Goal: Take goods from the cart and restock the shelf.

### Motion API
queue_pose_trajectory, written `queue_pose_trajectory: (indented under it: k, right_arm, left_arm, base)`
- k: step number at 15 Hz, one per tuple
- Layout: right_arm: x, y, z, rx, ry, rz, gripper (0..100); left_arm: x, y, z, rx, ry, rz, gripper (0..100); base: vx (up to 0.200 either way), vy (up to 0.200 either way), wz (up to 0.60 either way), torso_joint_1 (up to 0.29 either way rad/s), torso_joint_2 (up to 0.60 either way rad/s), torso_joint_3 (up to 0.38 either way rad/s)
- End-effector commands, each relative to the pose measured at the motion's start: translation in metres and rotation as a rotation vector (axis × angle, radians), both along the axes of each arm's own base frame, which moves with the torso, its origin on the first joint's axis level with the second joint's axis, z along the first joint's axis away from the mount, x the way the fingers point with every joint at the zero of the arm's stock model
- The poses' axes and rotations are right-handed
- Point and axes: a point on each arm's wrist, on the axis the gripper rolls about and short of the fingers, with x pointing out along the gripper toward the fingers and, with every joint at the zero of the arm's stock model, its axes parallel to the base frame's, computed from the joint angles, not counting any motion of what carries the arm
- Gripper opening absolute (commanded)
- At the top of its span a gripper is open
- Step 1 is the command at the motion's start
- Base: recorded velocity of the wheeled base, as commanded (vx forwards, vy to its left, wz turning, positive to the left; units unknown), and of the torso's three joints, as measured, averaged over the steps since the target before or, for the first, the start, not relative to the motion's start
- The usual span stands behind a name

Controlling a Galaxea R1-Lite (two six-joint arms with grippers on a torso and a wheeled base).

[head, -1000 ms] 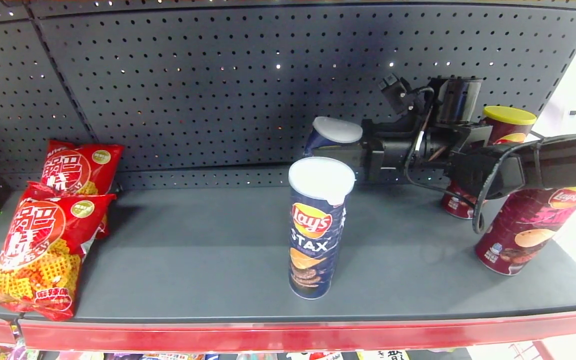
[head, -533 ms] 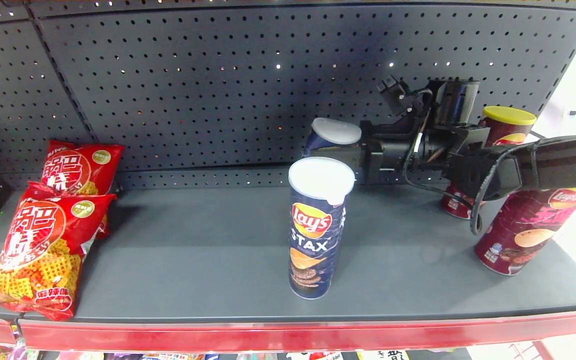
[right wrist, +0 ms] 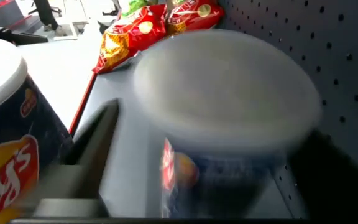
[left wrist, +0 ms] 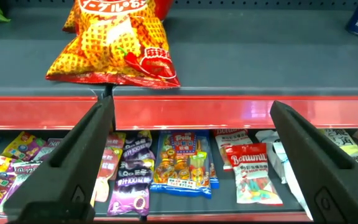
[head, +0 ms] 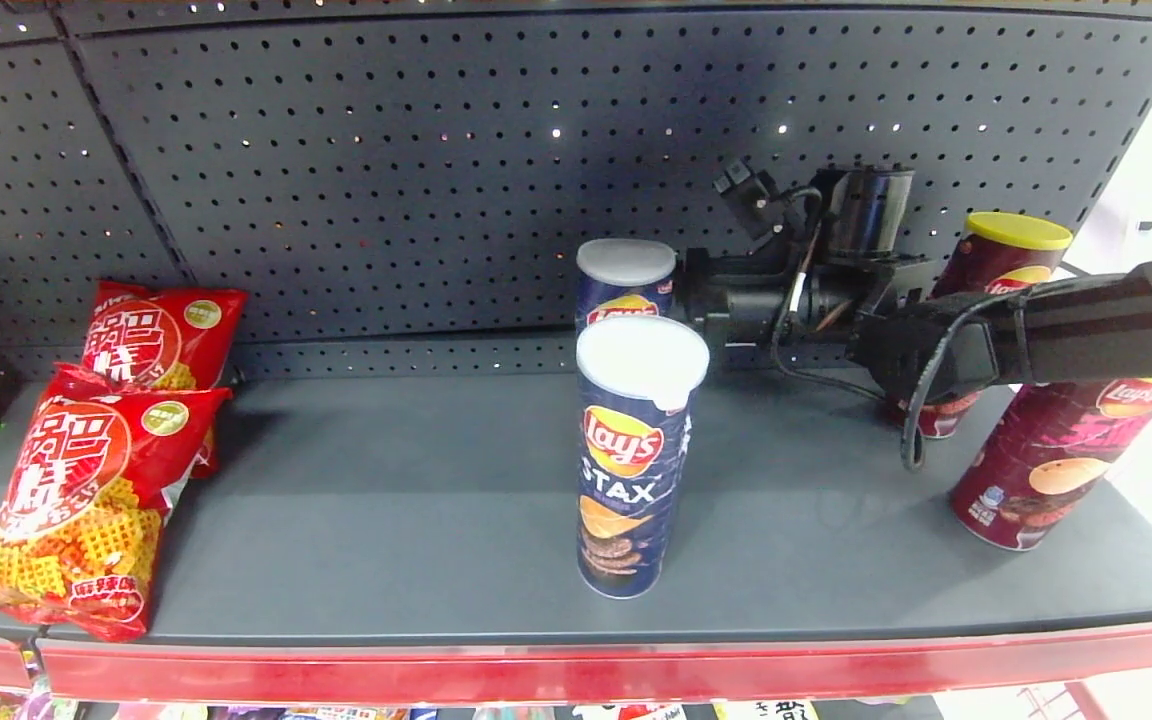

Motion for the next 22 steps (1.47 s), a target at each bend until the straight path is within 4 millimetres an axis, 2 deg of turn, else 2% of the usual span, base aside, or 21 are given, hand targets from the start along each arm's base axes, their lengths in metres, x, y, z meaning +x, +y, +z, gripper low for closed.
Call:
queue_pose_trajectory:
  k: [1,3,7,11,15,18,19,22]
  right_arm:
    - [0.001,0.002,-0.002,-0.002,0.002,0.003,100]
    - [0.001,-0.001,-0.002,-0.003,0.002,-0.003,100]
    - [0.008,-0.030,0.005,0.001,-0.006,-0.072,100]
    - [-0.005,-0.058,0.021,0.009,-0.020,-0.125,100]
    - [-0.029,-0.081,0.047,0.027,-0.065,-0.171,100]
    - [-0.049,-0.092,0.083,0.069,-0.147,-0.209,100]
    - [-0.064,-0.096,0.095,0.082,-0.174,-0.209,100]
    - [-0.100,-0.105,0.109,0.096,-0.210,-0.207,100]
  left_arm:
    - [0.000,0.000,0.000,0.000,0.001,0.000,100]
    - [0.000,0.000,0.000,0.000,0.001,0.000,100]
    - [0.000,0.000,0.000,0.000,0.001,0.000,100]
    - [0.000,0.000,0.000,0.000,0.001,0.000,100]
    - [0.000,0.000,0.000,0.000,0.001,0.000,100]
    - [0.000,0.000,0.000,0.000,0.001,0.000,100]
    - [0.000,0.000,0.000,0.000,0.001,0.000,100]
    - [0.000,0.000,0.000,0.000,0.001,0.000,100]
  base:
    - [0.000,0.000,0.00,0.000,0.00,0.000]
    - [0.000,0.000,0.00,0.000,0.00,0.000]
    - [0.000,0.000,0.00,0.000,0.00,0.000]
    - [0.000,0.000,0.00,0.000,0.00,0.000]
    - [0.000,0.000,0.00,0.000,0.00,0.000]
    - [0.000,0.000,0.00,0.000,0.00,0.000]
    - [0.000,0.000,0.00,0.000,0.00,0.000]
    - [0.000,0.000,0.00,0.000,0.00,0.000]
